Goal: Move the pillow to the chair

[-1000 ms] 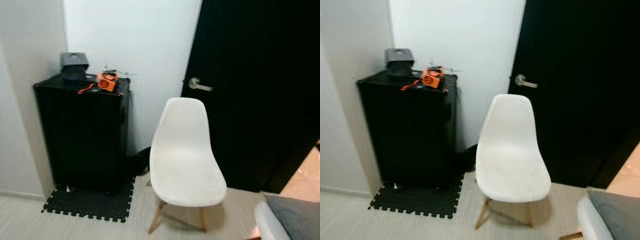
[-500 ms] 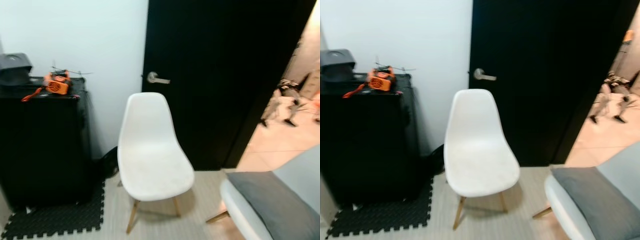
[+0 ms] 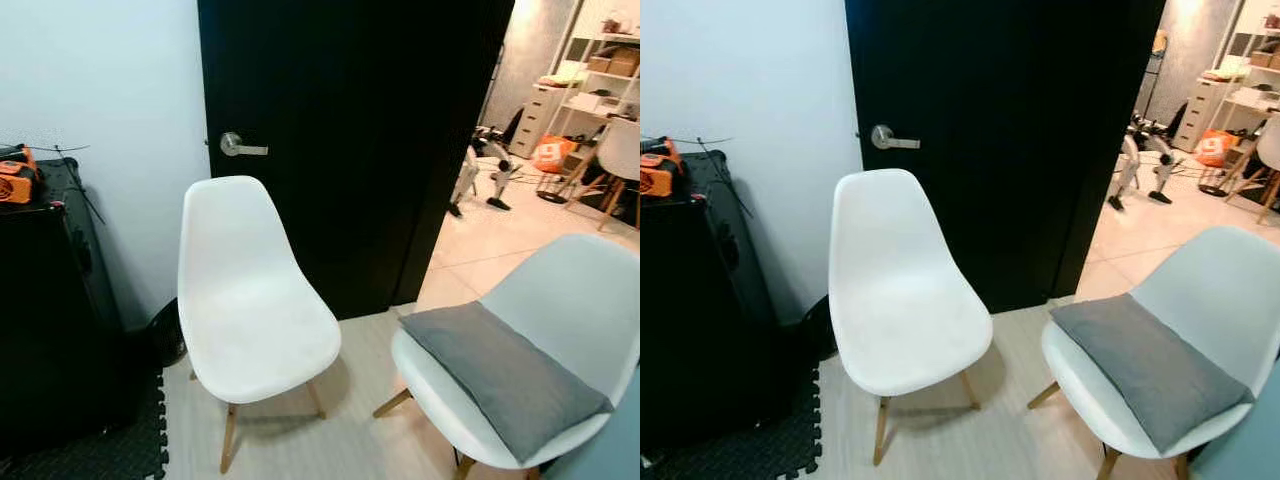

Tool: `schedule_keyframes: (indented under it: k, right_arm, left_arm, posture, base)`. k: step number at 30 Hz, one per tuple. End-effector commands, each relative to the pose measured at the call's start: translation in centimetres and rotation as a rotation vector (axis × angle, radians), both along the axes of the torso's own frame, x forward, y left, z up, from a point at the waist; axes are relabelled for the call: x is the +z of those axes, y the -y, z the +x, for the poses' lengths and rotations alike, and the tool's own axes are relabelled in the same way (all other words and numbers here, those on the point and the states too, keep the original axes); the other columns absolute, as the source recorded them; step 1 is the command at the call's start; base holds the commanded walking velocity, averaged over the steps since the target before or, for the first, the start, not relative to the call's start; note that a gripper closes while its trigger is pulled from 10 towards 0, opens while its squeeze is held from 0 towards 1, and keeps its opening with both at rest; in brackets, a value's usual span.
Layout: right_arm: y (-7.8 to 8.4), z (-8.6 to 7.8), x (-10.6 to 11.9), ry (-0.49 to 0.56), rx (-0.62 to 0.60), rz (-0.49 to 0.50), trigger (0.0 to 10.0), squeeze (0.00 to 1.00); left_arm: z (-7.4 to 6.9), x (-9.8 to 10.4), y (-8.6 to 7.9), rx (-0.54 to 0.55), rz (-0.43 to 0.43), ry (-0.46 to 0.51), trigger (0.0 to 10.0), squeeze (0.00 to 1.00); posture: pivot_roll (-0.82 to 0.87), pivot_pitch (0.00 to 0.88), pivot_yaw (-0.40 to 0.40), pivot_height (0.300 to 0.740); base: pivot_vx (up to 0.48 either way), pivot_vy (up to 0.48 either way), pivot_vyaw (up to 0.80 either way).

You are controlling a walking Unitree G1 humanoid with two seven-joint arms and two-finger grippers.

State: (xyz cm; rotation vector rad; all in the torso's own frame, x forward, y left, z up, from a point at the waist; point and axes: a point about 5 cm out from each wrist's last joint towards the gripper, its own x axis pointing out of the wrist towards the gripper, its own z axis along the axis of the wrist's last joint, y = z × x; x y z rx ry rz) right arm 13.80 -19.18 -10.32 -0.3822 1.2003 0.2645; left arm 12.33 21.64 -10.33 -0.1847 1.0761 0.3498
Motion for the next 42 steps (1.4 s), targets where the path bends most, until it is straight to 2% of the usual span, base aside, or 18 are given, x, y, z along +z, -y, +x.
schedule_keyframes:
  k: [1,5,10,11,12,17,18,19,20,24,27,28,29,32,33,35,38,42]
  right_arm:
    - [-0.1,0.2,0.1,0.012,0.004,0.005,10.0,0.0]
    - [-0.1,0.2,0.1,0.013,0.003,0.008,10.0,0.0]
    - [-0.1,0.4,0.1,0.021,-0.002,0.011,10.0,0.0]
    - [-0.1,0.5,0.2,0.022,-0.001,0.011,10.0,0.0]
    - [-0.1,0.5,0.2,0.022,-0.001,0.011,10.0,0.0]
    - [-0.1,0.8,0.3,0.034,0.005,0.004,10.0,0.0]
    - [-0.1,0.8,0.3,0.034,0.005,0.004,10.0,0.0]
    - [-0.1,1.0,0.4,0.037,0.001,0.005,10.0,0.0]
    - [-0.1,1.0,0.4,0.037,0.001,0.005,10.0,0.0]
    - [-0.1,1.3,0.4,0.042,0.002,0.002,10.0,0.0]
    - [-0.1,1.3,0.5,0.044,0.005,0.0,10.0,0.0]
    - [-0.1,1.5,0.5,0.052,0.007,0.0,10.0,0.0]
    - [-0.1,1.5,0.5,0.052,0.007,0.0,10.0,0.0]
    - [0.0,1.6,0.6,0.061,0.008,0.004,10.0,0.0]
    - [0.0,1.6,0.6,0.061,0.008,0.004,10.0,0.0]
    - [0.0,1.7,0.6,0.062,0.012,0.001,10.0,0.0]
    - [0.1,1.7,0.7,0.063,0.011,0.0,10.0,0.0]
    - [0.1,1.8,0.7,0.065,0.014,-0.001,10.0,0.0]
  left_arm:
    - [0.4,0.2,-0.1,-0.004,0.011,0.017,10.0,0.0]
    - [0.5,0.2,-0.2,0.003,0.008,0.035,10.0,0.0]
    - [3.9,1.7,-0.6,0.051,0.005,0.185,10.0,0.0]
    - [5.0,2.3,-0.9,0.055,0.026,0.226,10.0,0.0]
    - [5.0,2.3,-0.9,0.055,0.026,0.226,10.0,0.0]
    - [10.8,6.2,-2.2,0.063,0.131,0.438,10.0,0.0]
    - [10.8,6.2,-2.2,0.063,0.131,0.438,10.0,0.0]
    - [12.7,7.7,-2.1,0.054,0.142,0.517,10.0,0.0]
    - [12.7,7.7,-2.1,0.054,0.142,0.517,10.0,0.0]
    - [15.1,9.7,-1.6,0.017,0.152,0.624,10.0,0.0]
    - [15.6,10.2,-1.5,0.01,0.154,0.65,10.0,0.0]
    - [16.8,11.4,-0.9,-0.002,0.139,0.719,10.0,0.0]
    - [16.8,11.4,-0.9,-0.002,0.139,0.719,10.0,0.0]
    - [18.4,13.2,0.6,-0.059,0.115,0.83,10.0,0.0]
    - [18.4,13.2,0.6,-0.059,0.115,0.83,10.0,0.0]
    - [19.4,14.5,2.0,-0.093,0.07,0.918,10.0,0.0]
    - [19.8,15.0,2.5,-0.104,0.056,0.948,10.0,0.0]
    - [21.0,17.3,3.8,-0.123,0.01,1.07,10.0,0.0]
  posture:
    - [0.02,0.007,-0.053,0.74]
    - [0.02,0.016,-0.051,0.74]
    - [0.02,0.021,-0.053,0.74]
    - [0.02,0.022,-0.055,0.74]
    - [0.02,0.022,-0.055,0.74]
    - [0.03,0.024,-0.055,0.74]
    - [0.03,0.024,-0.055,0.74]
    - [0.03,0.023,-0.054,0.74]
    - [0.03,0.023,-0.054,0.74]
    - [0.02,0.021,-0.052,0.74]
    - [0.02,0.021,-0.053,0.74]
    - [0.02,0.019,-0.059,0.74]
    - [0.02,0.019,-0.059,0.74]
    - [0.02,0.015,-0.061,0.74]
    - [0.02,0.015,-0.061,0.74]
    - [0.02,0.012,-0.062,0.74]
    - [0.02,0.011,-0.064,0.74]
    - [0.02,0.012,-0.064,0.74]
  base:
    - [0.446,0.0,0.0]
    - [0.451,0.0,0.0]
    - [0.474,0.0,0.0]
    - [0.48,0.0,0.0]
    - [0.48,0.0,0.0]
    - [0.48,0.0,0.0]
    - [0.48,0.0,0.0]
    - [0.48,0.0,-0.8]
    - [0.48,0.0,-0.8]
    - [0.48,0.0,-0.8]
    - [0.48,0.0,-0.8]
    - [0.0,0.0,0.0]
    - [0.0,0.0,0.0]
    - [0.0,0.0,0.0]
    - [0.0,0.0,0.0]
    - [0.0,0.0,0.0]
    - [0.0,0.0,0.0]
    - [0.0,0.0,0.0]
